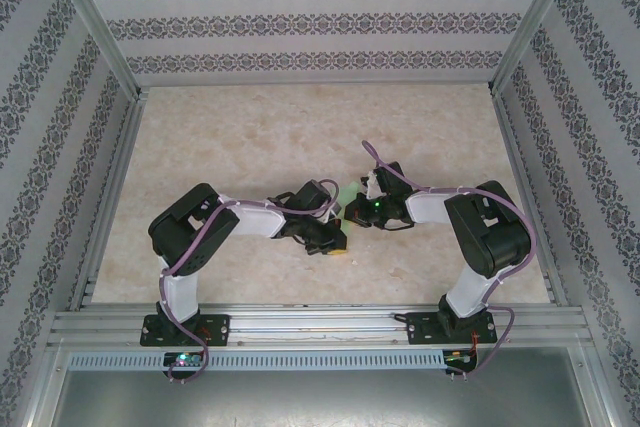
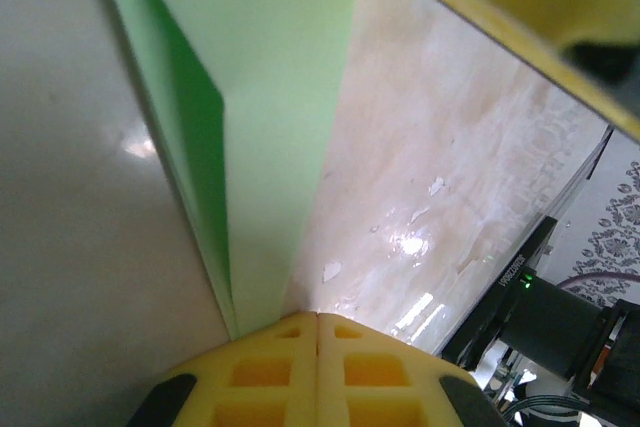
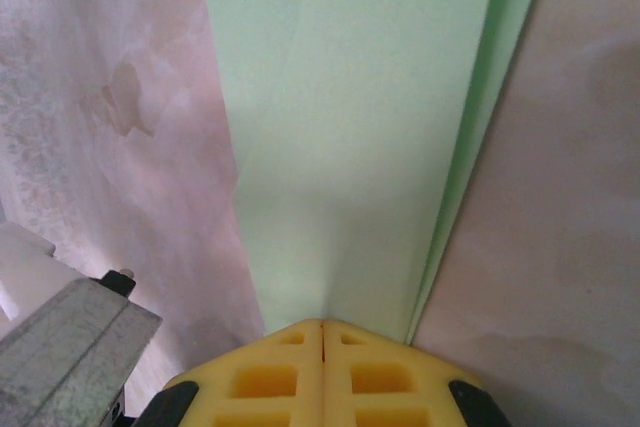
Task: Fold a paper plane with a square sheet of paper (fold left side to right side)
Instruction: Fold the wing for the fifth time at the center of the table.
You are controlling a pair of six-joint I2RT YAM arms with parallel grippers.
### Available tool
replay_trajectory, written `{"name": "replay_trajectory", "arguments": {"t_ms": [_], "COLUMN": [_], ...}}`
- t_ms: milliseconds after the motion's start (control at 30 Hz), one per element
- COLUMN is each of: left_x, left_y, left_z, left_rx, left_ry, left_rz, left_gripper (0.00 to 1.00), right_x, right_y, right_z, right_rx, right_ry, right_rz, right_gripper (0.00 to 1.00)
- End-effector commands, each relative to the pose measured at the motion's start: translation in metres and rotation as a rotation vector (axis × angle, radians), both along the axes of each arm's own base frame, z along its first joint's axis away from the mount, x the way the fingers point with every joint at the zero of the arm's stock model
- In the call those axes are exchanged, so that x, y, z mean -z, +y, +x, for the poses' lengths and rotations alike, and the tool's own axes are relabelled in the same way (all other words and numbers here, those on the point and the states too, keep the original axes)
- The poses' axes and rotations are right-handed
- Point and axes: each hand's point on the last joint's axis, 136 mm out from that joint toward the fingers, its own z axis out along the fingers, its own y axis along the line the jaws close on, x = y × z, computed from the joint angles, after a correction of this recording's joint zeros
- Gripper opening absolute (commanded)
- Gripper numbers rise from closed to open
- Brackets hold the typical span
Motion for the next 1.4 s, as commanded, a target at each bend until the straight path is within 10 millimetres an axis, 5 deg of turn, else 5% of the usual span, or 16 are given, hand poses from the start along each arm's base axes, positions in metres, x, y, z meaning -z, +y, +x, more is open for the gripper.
{"name": "replay_trajectory", "arguments": {"t_ms": [0, 200, 600, 1000, 1367], "left_x": [0.016, 0.009, -0.042, -0.018, 0.018], "left_y": [0.01, 0.009, 0.021, 0.009, 0.024], "left_z": [-0.037, -0.037, -0.003, 0.035, 0.03], "left_rx": [0.039, 0.039, -0.01, -0.004, 0.001], "left_ry": [0.11, 0.094, -0.038, -0.051, -0.01], "left_rz": [0.073, 0.061, 0.012, 0.034, 0.131], "left_gripper": [0.01, 0.01, 0.01, 0.01, 0.0], "right_x": [0.053, 0.052, 0.037, 0.035, 0.019], "right_y": [-0.033, -0.031, -0.023, -0.021, -0.013], "right_z": [-0.035, -0.035, -0.027, -0.025, -0.016], "right_rx": [0.038, 0.037, 0.05, 0.052, 0.05], "right_ry": [0.165, 0.162, 0.129, 0.124, 0.087], "right_rz": [-0.203, -0.187, -0.138, -0.136, -0.097], "right_gripper": [0.0, 0.0, 0.0, 0.0, 0.0]}}
